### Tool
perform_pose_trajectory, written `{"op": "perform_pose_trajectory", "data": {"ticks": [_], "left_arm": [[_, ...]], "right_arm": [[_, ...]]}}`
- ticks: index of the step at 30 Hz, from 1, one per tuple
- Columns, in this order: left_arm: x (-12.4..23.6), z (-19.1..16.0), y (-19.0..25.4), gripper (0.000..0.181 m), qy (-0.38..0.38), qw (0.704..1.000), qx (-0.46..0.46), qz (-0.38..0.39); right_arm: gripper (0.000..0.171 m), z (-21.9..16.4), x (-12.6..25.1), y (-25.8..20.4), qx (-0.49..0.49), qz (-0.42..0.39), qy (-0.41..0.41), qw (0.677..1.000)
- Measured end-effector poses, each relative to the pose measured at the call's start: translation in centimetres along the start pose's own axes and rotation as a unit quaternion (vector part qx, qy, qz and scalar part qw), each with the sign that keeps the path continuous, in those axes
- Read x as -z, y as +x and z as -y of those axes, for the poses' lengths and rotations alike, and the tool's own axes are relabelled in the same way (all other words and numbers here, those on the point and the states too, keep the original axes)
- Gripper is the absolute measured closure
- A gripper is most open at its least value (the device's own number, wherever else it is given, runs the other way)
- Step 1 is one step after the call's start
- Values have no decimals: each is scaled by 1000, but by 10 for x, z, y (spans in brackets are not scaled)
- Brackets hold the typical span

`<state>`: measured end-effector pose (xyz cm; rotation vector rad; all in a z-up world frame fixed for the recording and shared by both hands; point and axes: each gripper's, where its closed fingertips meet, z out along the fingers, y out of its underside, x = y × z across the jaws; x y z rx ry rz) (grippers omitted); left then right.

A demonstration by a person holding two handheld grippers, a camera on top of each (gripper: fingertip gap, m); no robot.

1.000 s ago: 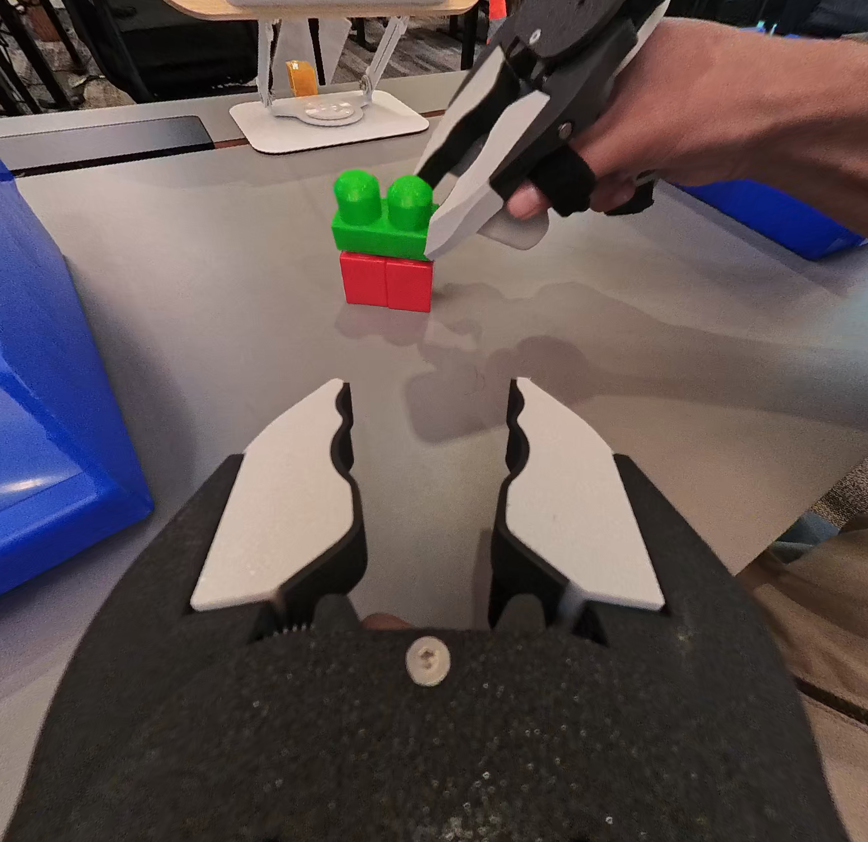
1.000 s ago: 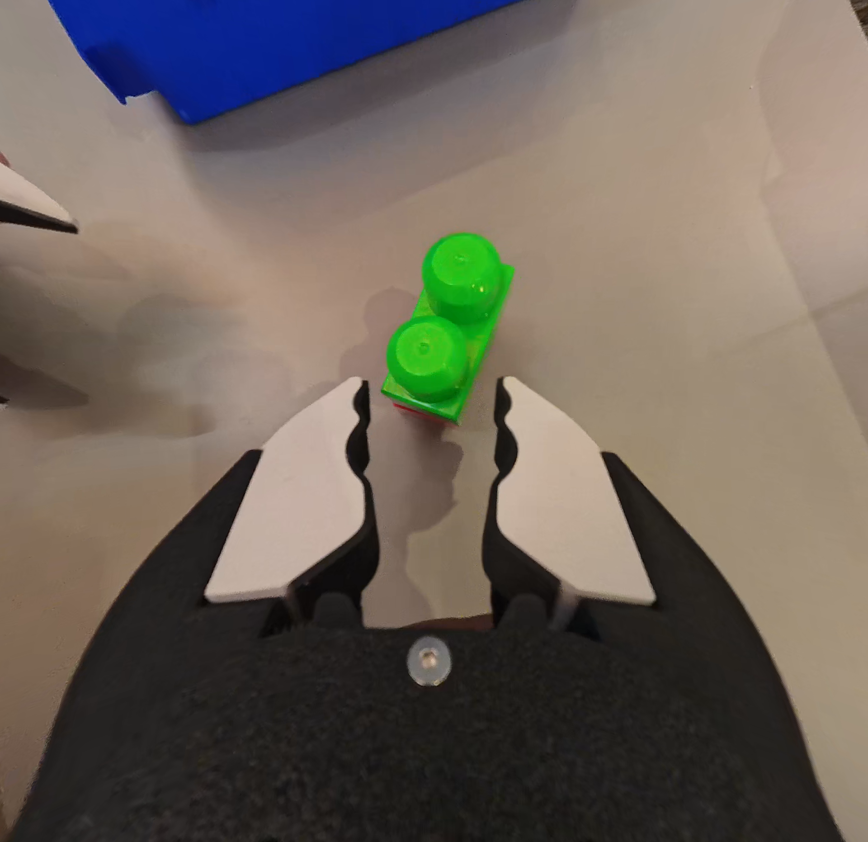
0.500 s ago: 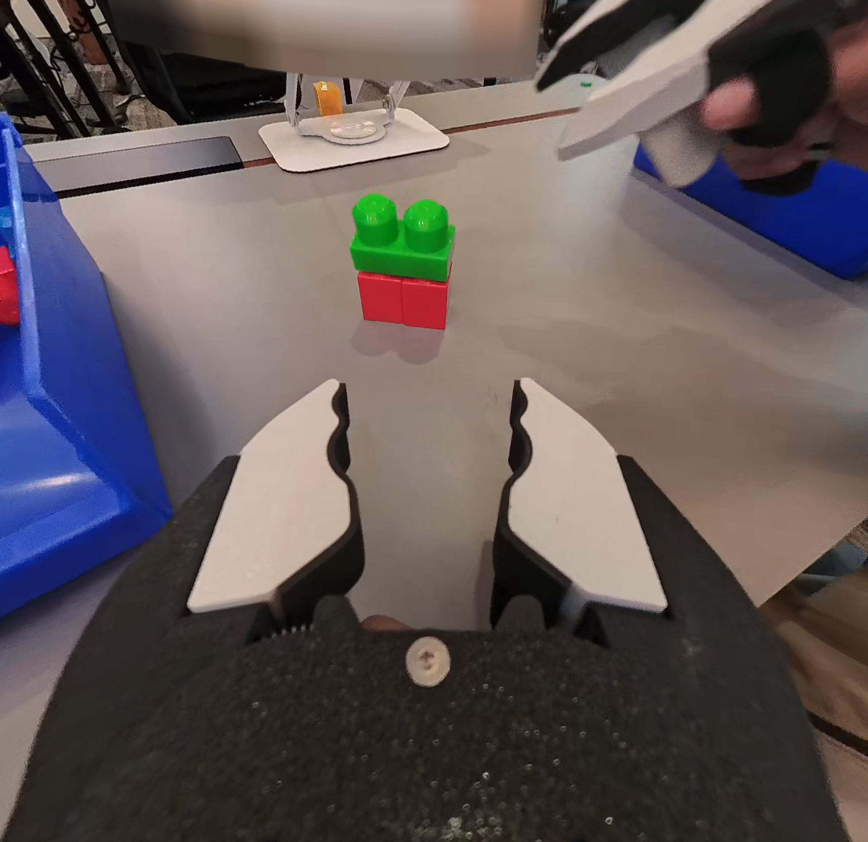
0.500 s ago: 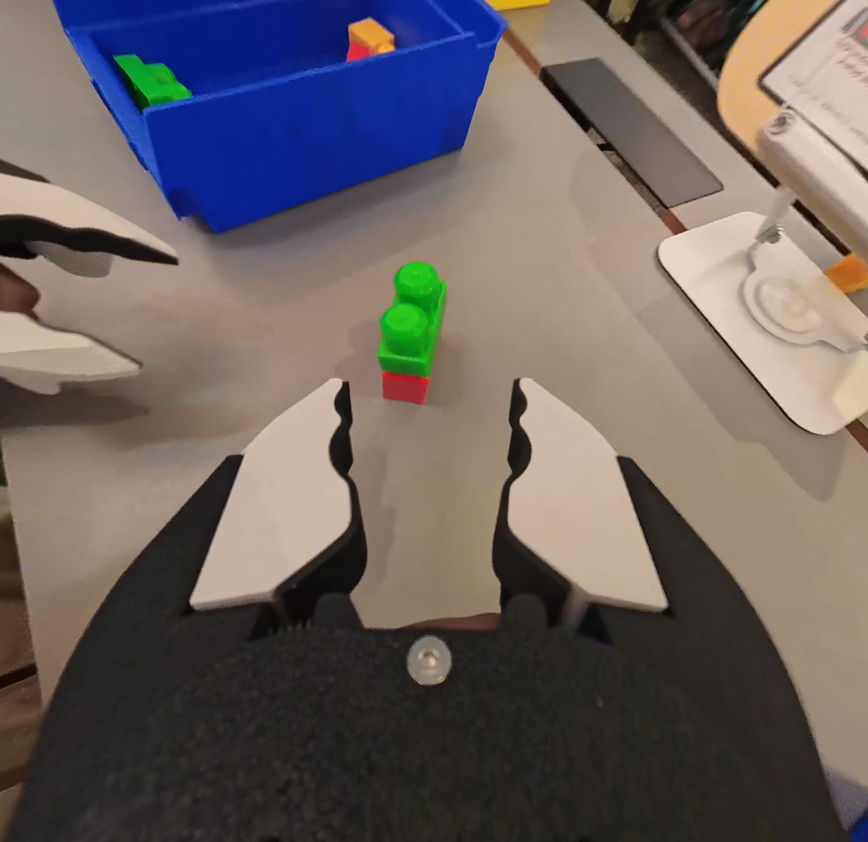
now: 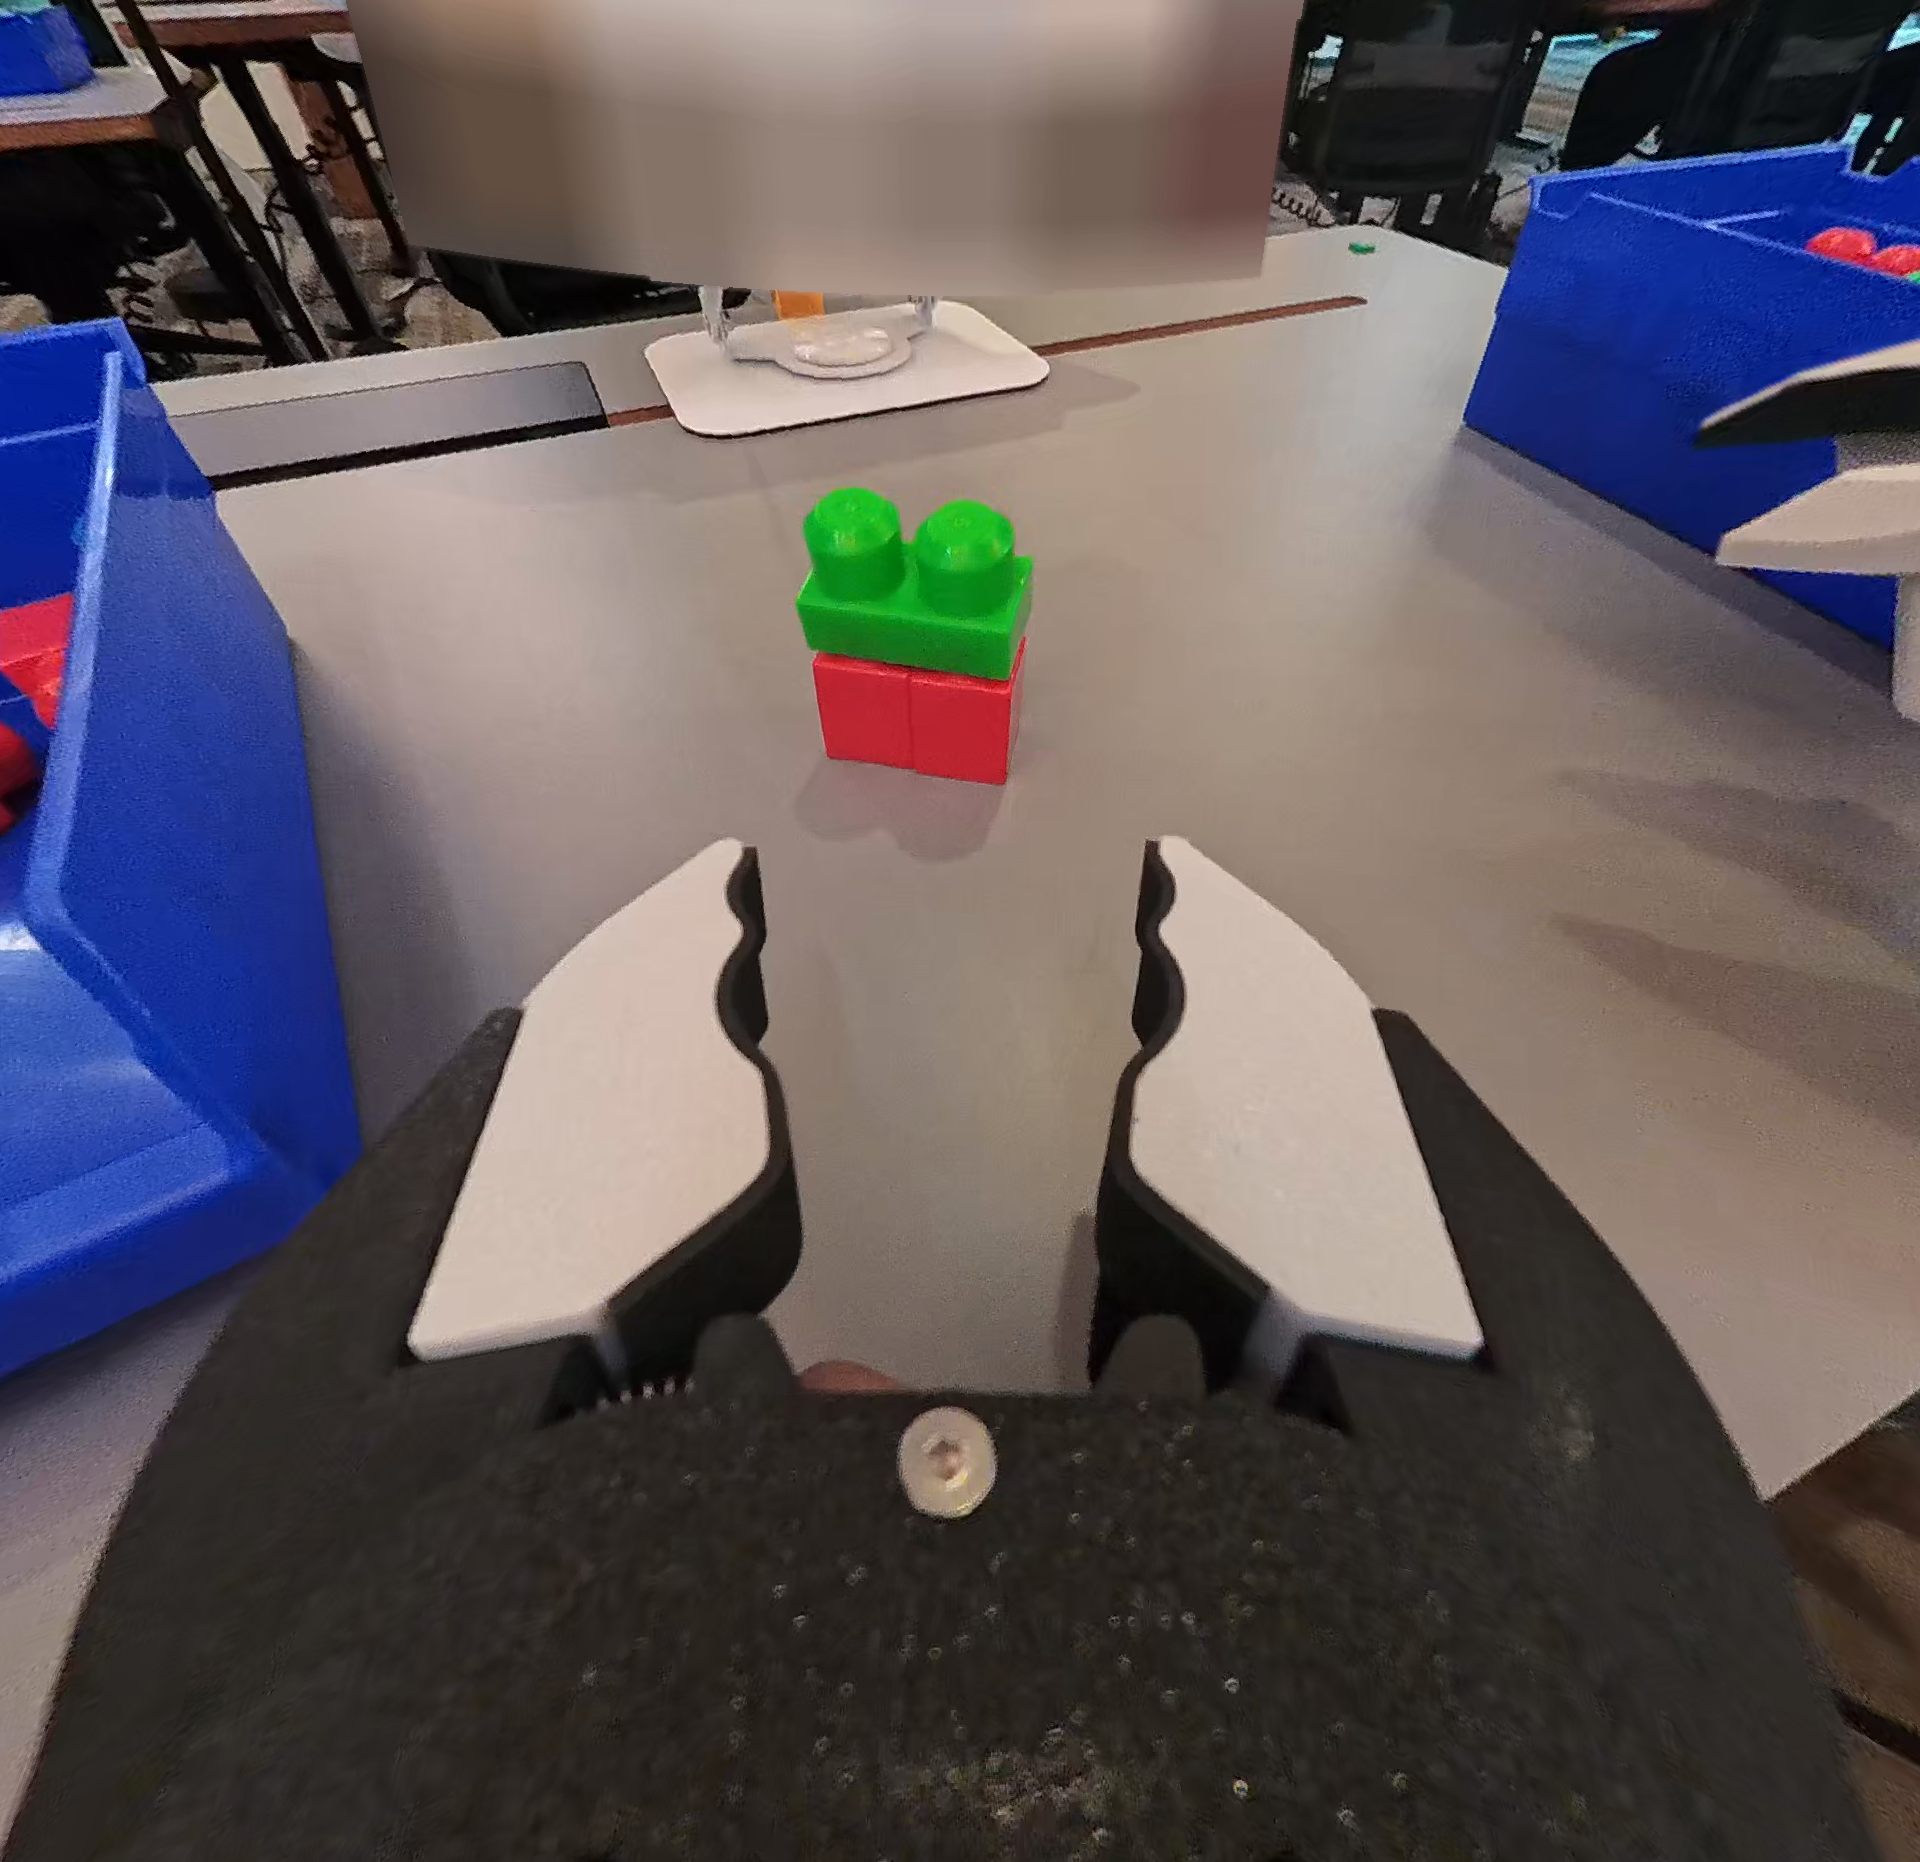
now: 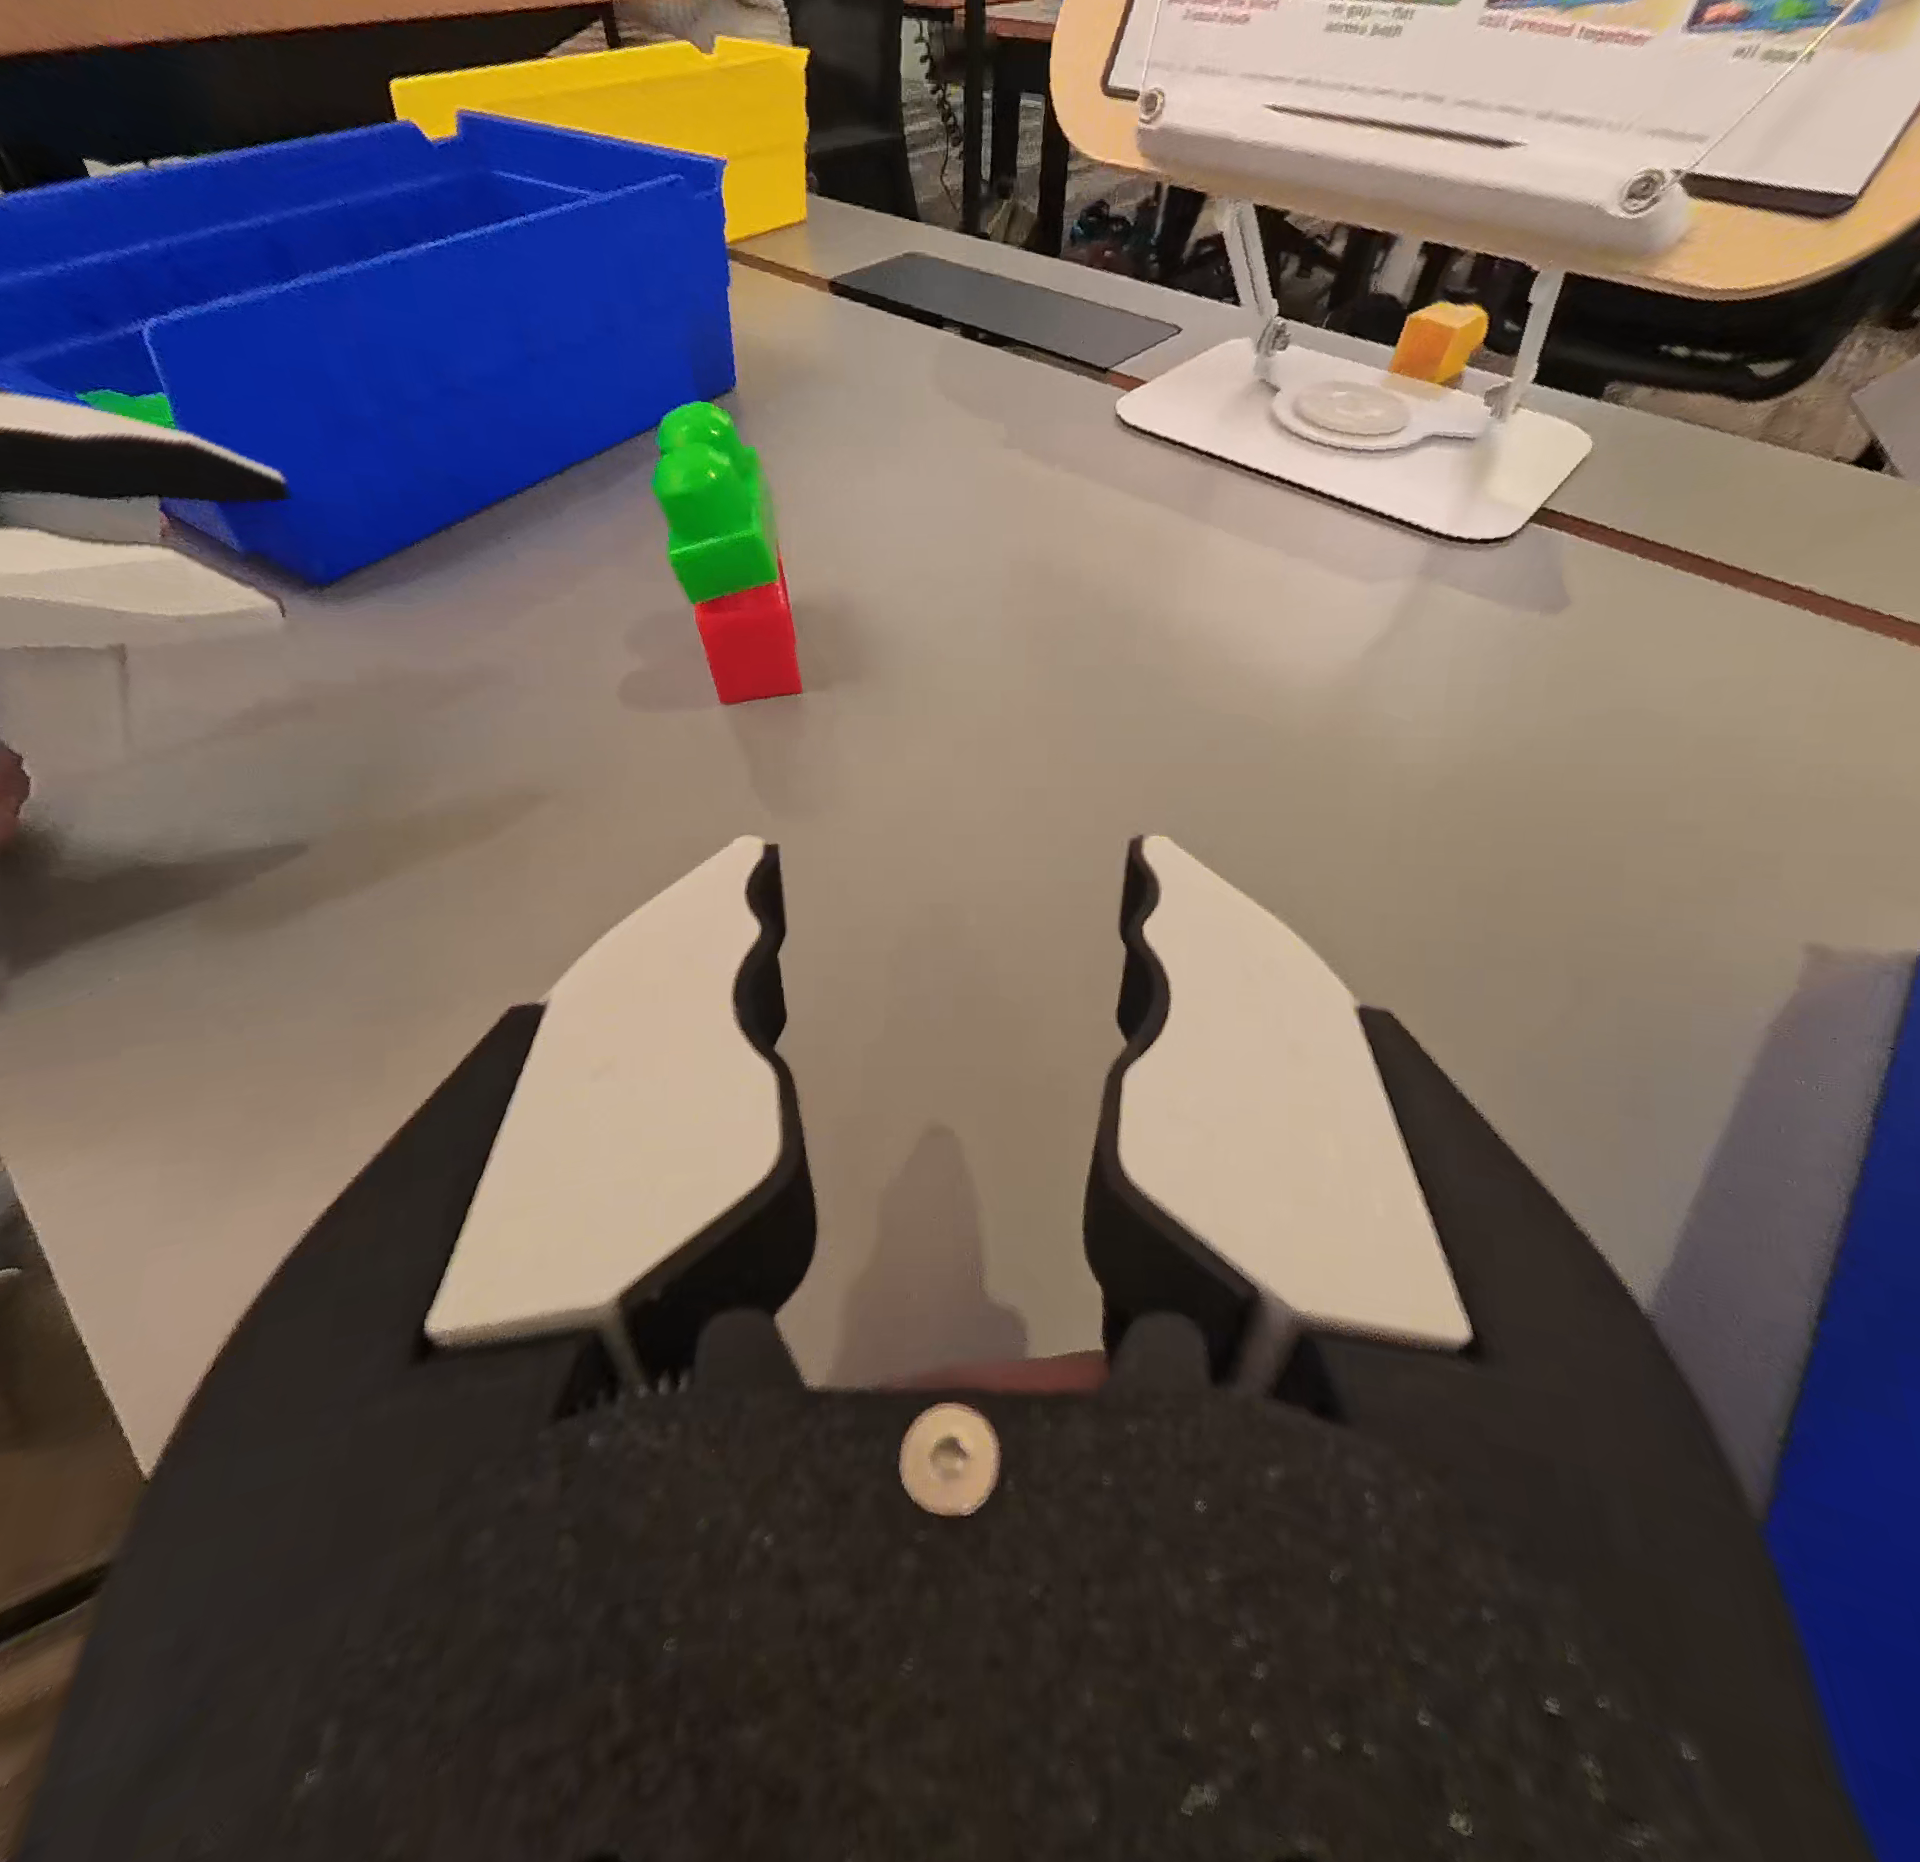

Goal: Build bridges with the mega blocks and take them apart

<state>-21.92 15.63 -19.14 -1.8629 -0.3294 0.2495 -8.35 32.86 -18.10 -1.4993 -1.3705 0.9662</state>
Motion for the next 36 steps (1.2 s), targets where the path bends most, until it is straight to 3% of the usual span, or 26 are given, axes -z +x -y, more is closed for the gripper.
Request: {"op": "perform_pose_trajectory", "data": {"ticks": [5,14,19,26,36], "left_arm": [[0,5,0,105,13,1000,6,24],[-14,-8,9,88,-36,999,22,9],[-46,-7,15,79,-78,995,50,-27],[-104,-14,-10,73,-153,987,31,-18],[-133,-25,-12,71,-206,978,17,-38]], "right_arm": [[108,1,1,-2,19,-7,-4,1000],[108,-7,1,-3,13,3,-21,1000],[109,-8,2,1,8,3,-24,1000],[110,-7,3,0,9,4,-27,1000],[111,-9,3,-1,7,10,-30,999]]}}
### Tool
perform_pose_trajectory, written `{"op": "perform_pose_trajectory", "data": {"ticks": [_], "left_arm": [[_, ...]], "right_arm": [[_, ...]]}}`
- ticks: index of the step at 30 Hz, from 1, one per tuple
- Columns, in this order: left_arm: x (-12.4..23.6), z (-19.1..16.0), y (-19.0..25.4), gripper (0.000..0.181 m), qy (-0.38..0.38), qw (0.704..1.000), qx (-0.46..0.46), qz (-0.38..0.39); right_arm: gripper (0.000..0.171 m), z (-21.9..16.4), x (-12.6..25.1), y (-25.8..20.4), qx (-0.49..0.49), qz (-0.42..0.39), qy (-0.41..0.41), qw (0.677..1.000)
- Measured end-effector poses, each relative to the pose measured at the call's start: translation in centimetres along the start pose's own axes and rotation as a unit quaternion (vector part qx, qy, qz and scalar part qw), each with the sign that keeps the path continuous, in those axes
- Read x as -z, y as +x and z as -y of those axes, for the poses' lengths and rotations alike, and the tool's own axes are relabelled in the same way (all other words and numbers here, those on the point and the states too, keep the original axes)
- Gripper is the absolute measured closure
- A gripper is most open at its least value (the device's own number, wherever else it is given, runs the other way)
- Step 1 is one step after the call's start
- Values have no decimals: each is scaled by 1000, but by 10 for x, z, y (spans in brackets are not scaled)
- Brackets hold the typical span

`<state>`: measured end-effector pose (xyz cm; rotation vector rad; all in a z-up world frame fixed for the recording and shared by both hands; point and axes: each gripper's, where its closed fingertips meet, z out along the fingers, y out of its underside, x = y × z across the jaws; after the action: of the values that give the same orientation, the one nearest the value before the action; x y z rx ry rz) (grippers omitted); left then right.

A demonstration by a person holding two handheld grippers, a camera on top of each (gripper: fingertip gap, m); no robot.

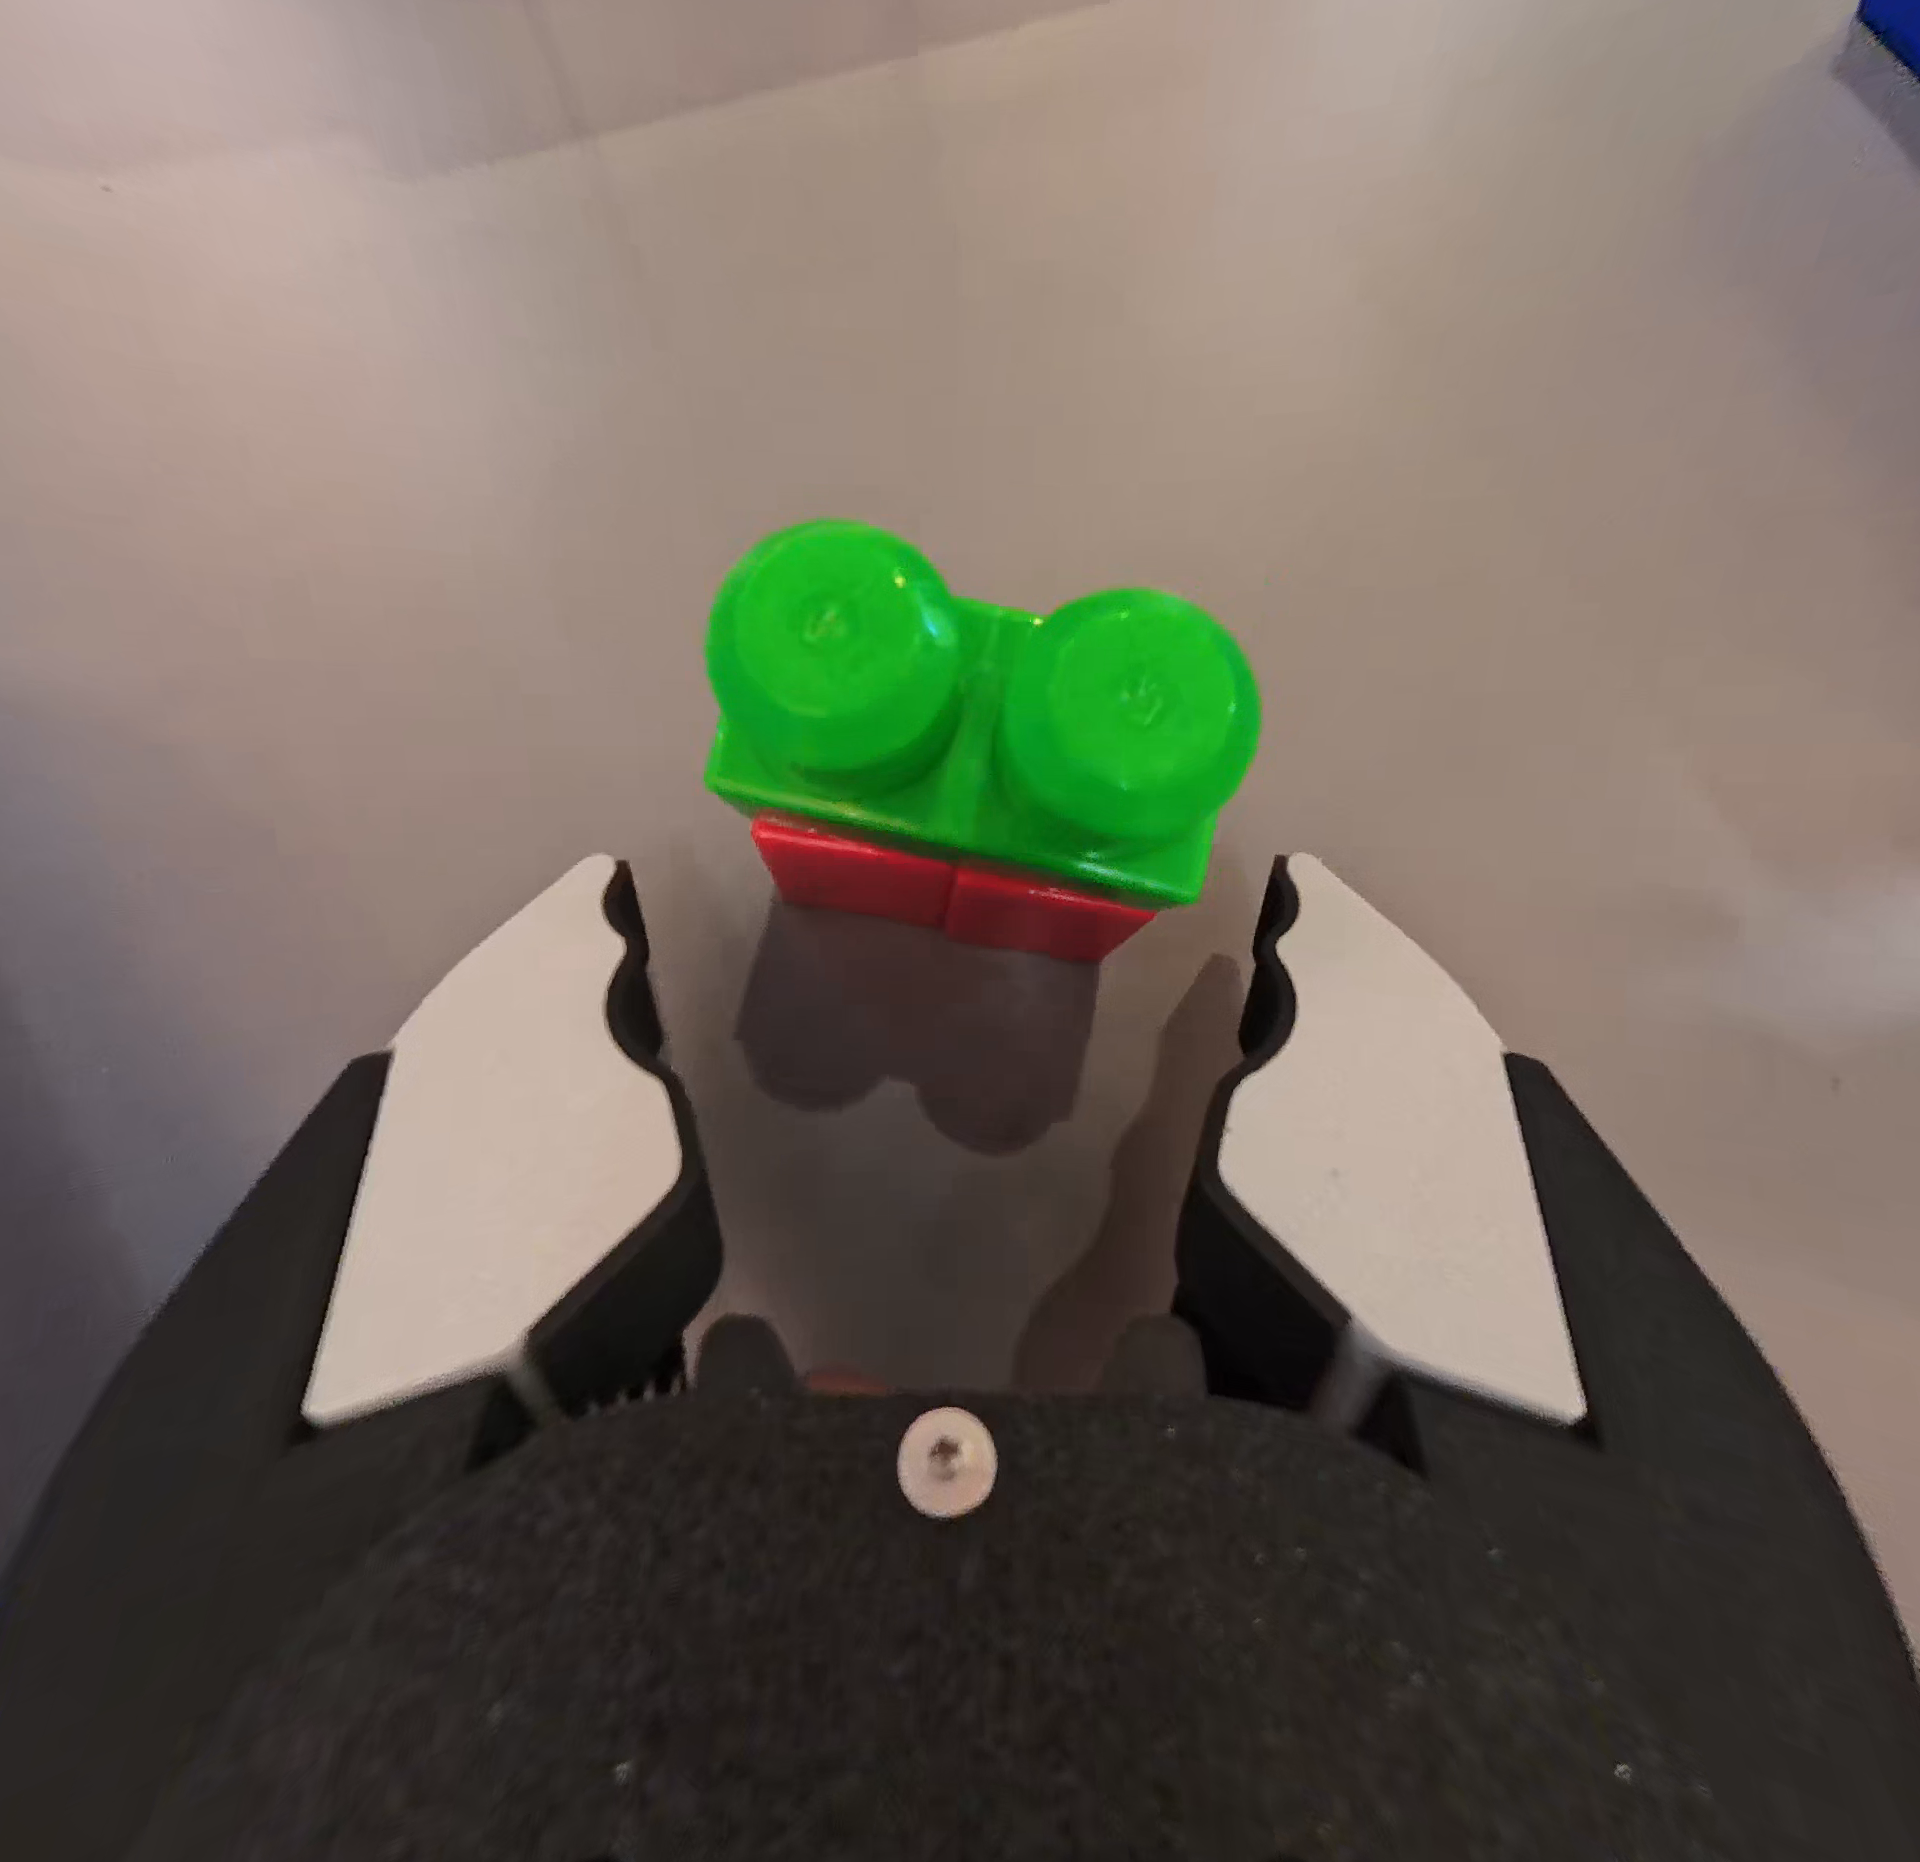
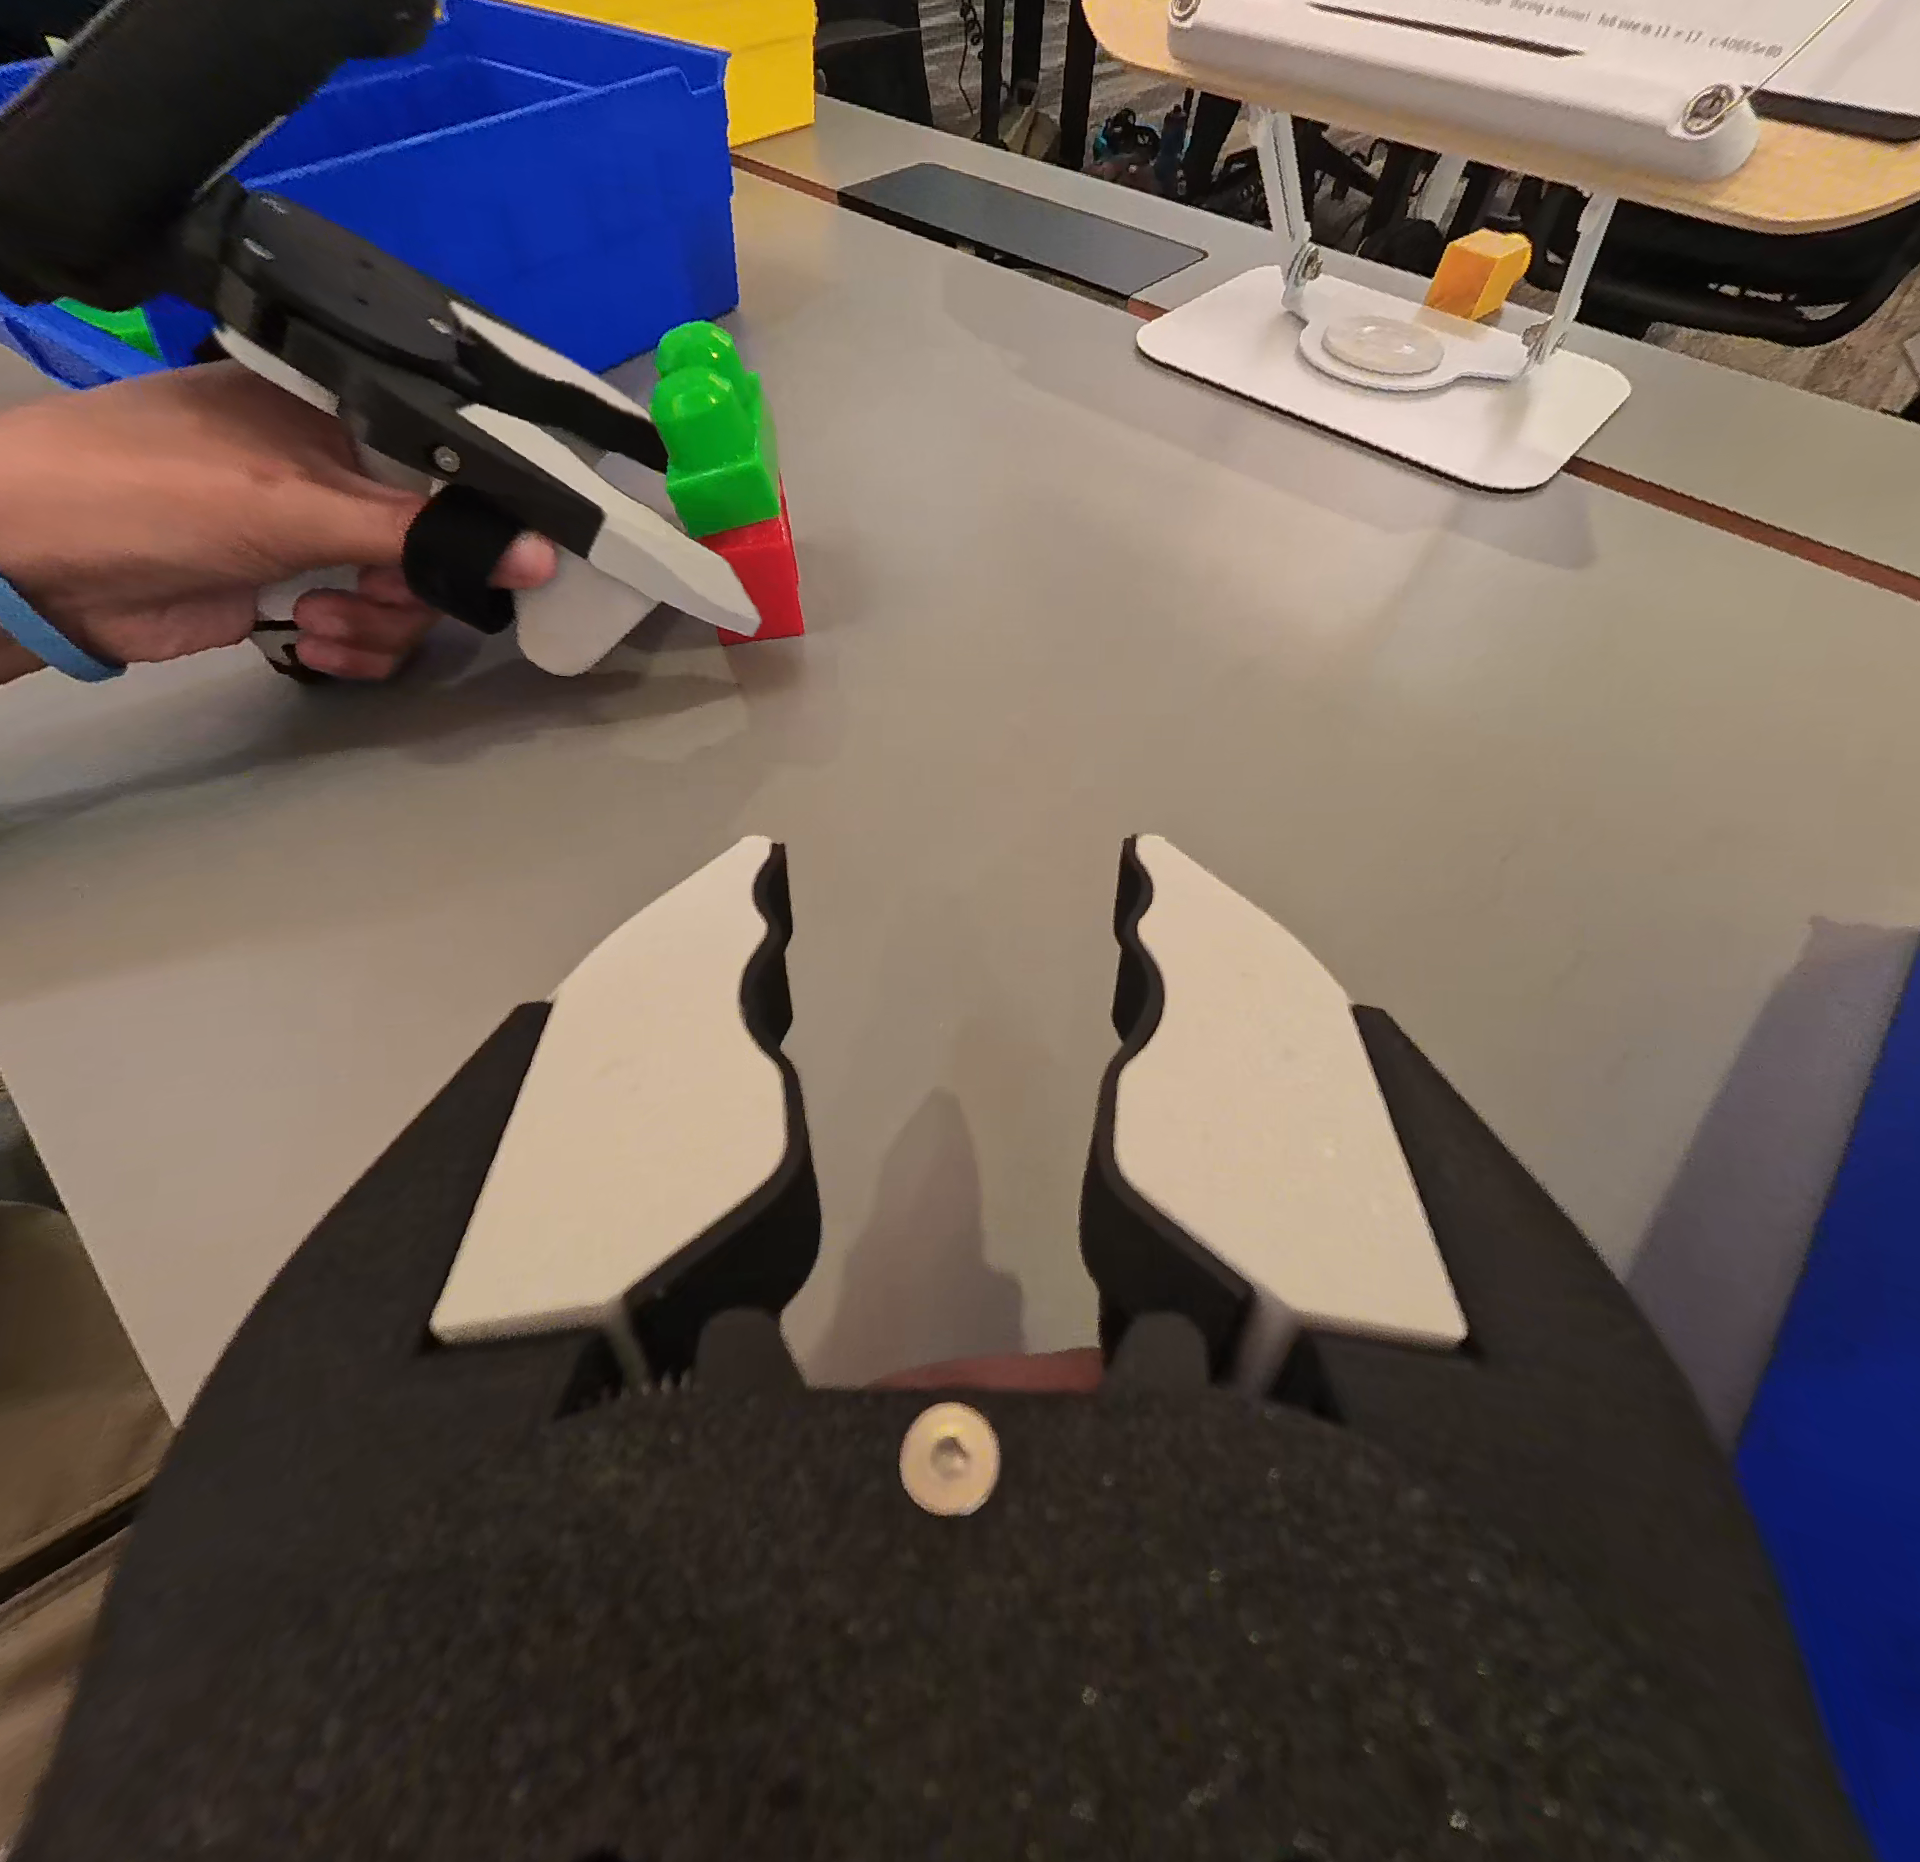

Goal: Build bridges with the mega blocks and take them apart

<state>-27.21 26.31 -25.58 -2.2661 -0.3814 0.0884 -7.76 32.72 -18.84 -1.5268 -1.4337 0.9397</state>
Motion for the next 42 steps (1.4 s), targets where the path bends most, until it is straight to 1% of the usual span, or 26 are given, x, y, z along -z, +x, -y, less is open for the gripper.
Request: {"op": "perform_pose_trajectory", "data": {"ticks": [5,10,14,25,36,42], "left_arm": [[-10,2,5,71,-15,1000,8,-21],[-20,-2,7,71,-49,998,-4,-25],[-21,-3,7,74,-53,998,-17,-18],[-18,-4,-2,101,-47,999,-19,1],[-16,-6,-1,101,-48,999,-24,0],[-11,-9,4,102,-40,998,-43,-4]], "right_arm": [[111,0,0,-2,2,4,-3,1000],[112,1,1,-2,2,3,-3,1000],[112,1,2,-1,2,3,-4,1000],[114,0,1,-2,0,9,-5,1000],[116,2,2,-3,2,10,-5,1000],[116,1,-5,-11,-9,30,-14,999]]}}
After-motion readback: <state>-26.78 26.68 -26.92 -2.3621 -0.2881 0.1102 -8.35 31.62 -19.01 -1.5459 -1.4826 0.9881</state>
